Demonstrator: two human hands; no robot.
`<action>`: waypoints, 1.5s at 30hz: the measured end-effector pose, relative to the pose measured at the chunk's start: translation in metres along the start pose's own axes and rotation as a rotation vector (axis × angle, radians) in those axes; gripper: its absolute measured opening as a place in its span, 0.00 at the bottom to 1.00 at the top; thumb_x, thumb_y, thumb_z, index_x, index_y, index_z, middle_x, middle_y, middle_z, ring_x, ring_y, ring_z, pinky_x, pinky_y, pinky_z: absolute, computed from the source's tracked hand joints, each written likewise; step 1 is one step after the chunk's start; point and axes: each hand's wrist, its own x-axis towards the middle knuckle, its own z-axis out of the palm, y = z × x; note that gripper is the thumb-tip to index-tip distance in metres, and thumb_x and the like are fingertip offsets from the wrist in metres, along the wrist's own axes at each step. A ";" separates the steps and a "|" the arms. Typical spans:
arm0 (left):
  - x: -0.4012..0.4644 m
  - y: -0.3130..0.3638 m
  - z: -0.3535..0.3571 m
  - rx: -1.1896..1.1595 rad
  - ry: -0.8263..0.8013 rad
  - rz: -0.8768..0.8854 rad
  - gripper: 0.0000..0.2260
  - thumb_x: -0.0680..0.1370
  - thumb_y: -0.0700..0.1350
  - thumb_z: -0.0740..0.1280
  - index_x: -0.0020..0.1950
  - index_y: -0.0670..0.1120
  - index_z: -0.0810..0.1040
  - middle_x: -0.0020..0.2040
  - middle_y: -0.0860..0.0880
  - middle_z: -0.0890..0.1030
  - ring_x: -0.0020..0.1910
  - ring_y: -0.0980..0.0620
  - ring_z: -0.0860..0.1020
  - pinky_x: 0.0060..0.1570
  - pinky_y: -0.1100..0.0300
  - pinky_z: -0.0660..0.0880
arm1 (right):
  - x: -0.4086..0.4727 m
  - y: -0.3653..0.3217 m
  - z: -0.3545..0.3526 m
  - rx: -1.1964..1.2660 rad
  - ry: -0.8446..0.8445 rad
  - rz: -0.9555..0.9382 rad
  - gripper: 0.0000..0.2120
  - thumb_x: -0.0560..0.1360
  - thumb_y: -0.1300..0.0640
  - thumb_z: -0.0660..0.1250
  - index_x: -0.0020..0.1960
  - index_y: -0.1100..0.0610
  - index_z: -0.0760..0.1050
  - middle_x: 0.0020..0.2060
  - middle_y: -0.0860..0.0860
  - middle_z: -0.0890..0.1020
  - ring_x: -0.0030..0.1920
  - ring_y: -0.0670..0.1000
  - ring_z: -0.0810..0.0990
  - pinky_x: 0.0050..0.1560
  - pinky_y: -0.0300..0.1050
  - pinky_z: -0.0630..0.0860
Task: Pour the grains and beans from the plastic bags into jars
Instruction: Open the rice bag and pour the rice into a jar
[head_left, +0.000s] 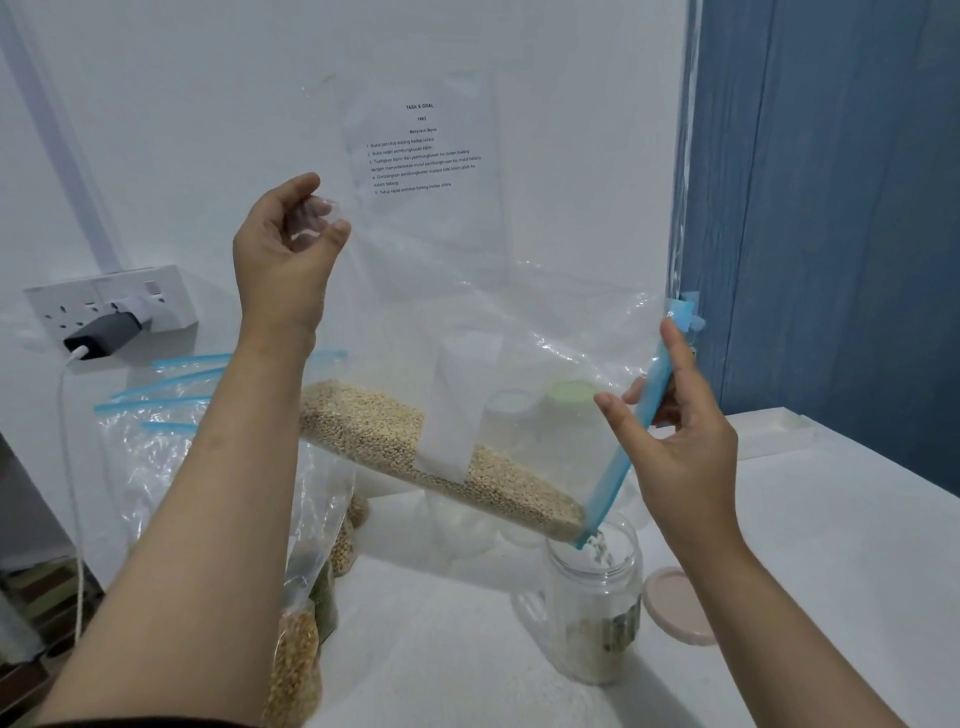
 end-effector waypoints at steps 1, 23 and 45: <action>0.000 0.000 0.000 0.001 0.001 0.001 0.18 0.75 0.34 0.71 0.64 0.42 0.75 0.48 0.51 0.79 0.45 0.62 0.75 0.46 0.68 0.70 | 0.000 0.000 0.000 -0.005 0.001 -0.001 0.35 0.73 0.50 0.72 0.77 0.43 0.62 0.42 0.45 0.76 0.45 0.49 0.75 0.53 0.38 0.77; 0.001 0.001 0.004 0.001 -0.017 0.014 0.17 0.75 0.35 0.71 0.63 0.43 0.75 0.47 0.51 0.78 0.43 0.63 0.74 0.48 0.67 0.71 | -0.002 0.002 -0.001 -0.022 0.022 -0.004 0.34 0.73 0.49 0.71 0.75 0.41 0.62 0.43 0.44 0.76 0.45 0.48 0.76 0.52 0.33 0.75; 0.000 0.006 0.009 -0.013 -0.038 0.036 0.17 0.75 0.34 0.72 0.63 0.43 0.76 0.48 0.51 0.78 0.43 0.62 0.74 0.47 0.68 0.70 | -0.011 0.001 -0.010 -0.019 0.032 0.023 0.33 0.74 0.50 0.71 0.74 0.38 0.63 0.44 0.41 0.79 0.46 0.47 0.76 0.52 0.35 0.76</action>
